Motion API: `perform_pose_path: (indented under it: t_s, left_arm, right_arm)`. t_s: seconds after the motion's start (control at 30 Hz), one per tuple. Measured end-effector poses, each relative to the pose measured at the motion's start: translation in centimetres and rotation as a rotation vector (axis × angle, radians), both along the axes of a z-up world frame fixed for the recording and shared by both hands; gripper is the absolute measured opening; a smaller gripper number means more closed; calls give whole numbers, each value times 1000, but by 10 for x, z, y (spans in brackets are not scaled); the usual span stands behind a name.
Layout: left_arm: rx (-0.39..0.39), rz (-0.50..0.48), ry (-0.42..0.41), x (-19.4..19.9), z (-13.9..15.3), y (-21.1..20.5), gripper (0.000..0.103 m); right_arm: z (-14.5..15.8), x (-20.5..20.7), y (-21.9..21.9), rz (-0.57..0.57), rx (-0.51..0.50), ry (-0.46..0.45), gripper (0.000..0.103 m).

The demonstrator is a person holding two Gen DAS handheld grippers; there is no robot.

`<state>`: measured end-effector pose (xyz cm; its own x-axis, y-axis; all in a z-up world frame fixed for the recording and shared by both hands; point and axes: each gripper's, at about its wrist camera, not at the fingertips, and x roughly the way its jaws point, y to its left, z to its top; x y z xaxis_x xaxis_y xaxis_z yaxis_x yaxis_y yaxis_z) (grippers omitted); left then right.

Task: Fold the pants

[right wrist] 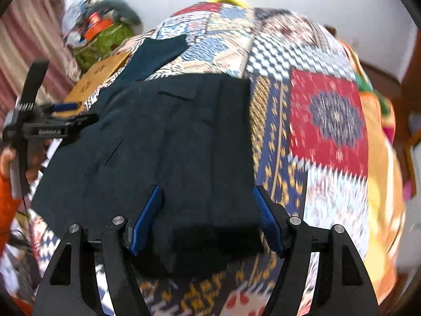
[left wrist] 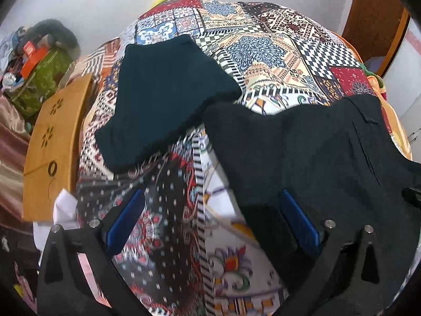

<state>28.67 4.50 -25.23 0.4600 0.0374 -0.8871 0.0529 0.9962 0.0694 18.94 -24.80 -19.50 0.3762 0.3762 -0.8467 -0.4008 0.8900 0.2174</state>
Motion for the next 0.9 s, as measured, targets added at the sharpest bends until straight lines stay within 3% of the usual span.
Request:
perform_pose_path:
  t_s: [0.27, 0.37, 0.53, 0.63, 0.77, 0.9]
  left_arm:
    - [46, -38, -36, -57, 17, -20, 103]
    - [20, -60, -34, -77, 23, -30, 103]
    - [23, -166, -60, -112, 22, -70, 103]
    - [9, -201, -48, -111, 14, -94, 103]
    - [-81, -180, -1, -85, 7, -117, 103]
    - [-96, -158, 6, -57, 3, -145, 103]
  right_arm:
    - [17, -24, -11, -56, -1, -59, 67]
    - [28, -35, -14, -62, 7, -88, 67]
    - [38, -55, -15, -33, 28, -121, 68]
    - [36, -60, -18, -36, 36, -120, 68]
    - [34, -61, -32, -82, 65, -118, 68]
    - [39, -66, -48, -127, 65, -140, 68]
